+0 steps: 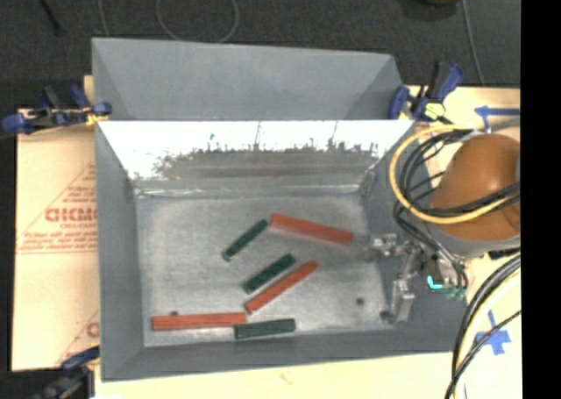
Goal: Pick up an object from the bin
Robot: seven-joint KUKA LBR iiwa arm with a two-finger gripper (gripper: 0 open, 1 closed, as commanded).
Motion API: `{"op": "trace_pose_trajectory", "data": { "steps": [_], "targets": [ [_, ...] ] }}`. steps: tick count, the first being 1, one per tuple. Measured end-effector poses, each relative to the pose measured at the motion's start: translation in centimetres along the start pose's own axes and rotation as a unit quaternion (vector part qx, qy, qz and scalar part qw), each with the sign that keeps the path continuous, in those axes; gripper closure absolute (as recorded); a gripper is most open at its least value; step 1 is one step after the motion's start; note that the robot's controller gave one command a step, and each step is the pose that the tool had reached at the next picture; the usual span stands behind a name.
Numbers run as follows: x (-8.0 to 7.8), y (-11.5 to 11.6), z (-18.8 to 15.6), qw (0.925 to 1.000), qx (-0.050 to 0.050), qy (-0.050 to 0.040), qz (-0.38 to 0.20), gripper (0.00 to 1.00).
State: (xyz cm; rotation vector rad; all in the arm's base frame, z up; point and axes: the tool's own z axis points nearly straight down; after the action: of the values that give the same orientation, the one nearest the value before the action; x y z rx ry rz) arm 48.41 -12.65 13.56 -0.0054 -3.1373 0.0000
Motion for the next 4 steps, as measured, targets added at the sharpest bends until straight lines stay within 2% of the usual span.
{"op": "trace_pose_trajectory", "data": {
  "steps": [1,2,3,4],
  "targets": [
    [-1.3,9.1,6.7,0.9987,-0.001,-0.0045,-0.051,0.00],
    [-3.2,16.8,3.4,0.9995,-0.002,-0.0054,0.030,0.00],
    [-4.2,17.2,3.3,0.9986,0.000,-0.0048,-0.053,0.00],
    [-6.4,17.5,6.4,0.9949,0.001,-0.0075,-0.100,0.00]
  ]
}}
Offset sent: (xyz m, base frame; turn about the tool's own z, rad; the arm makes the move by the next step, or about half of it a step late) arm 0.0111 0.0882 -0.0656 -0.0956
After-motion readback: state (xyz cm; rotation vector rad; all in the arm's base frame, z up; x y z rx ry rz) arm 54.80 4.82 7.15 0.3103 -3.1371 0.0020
